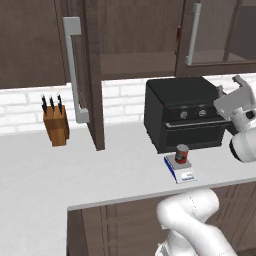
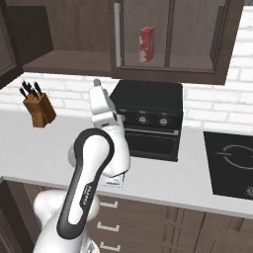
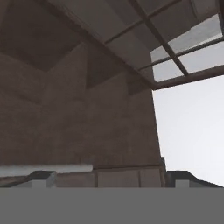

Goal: Pick the canned food and place it on the digital scale for weighing, and close the cabinet.

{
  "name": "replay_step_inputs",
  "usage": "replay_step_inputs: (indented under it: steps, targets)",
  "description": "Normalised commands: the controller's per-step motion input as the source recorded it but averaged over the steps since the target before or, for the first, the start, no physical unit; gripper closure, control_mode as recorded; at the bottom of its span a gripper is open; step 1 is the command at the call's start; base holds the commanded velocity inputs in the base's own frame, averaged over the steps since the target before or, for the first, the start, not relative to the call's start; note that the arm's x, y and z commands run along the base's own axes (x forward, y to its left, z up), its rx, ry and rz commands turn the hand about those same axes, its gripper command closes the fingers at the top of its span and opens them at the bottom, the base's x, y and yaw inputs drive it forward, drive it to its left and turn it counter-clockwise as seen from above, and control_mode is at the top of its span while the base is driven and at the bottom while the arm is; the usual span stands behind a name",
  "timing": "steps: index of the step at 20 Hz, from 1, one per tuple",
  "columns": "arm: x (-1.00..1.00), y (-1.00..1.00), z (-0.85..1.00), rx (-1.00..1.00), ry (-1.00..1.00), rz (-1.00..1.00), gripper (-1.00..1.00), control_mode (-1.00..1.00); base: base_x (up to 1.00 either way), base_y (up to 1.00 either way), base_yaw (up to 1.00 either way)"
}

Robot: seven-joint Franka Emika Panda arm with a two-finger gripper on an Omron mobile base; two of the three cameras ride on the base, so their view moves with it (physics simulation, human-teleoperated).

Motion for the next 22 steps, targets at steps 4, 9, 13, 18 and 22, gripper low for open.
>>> replay_step_inputs:
  steps: [4, 9, 13, 18, 22]
  targets:
    - [-0.13, 0.01, 0.00, 0.20, -0.03, 0.12, -1.00, -1.00, 0.00, 0.00, 0.00]
    - [-0.01, 0.05, -0.11, 0.13, -0.01, 0.26, -1.00, -1.00, 0.00, 0.00, 0.00]
    - [-0.01, 0.15, -0.19, -0.01, -0.03, 0.22, -1.00, -1.00, 0.00, 0.00, 0.00]
    - [-0.03, 0.13, -0.25, -0.04, 0.00, 0.06, -1.00, -1.00, 0.00, 0.00, 0.00]
    - [-0.21, 0.19, -0.59, -0.03, -0.13, 0.02, -1.00, -1.00, 0.00, 0.00, 0.00]
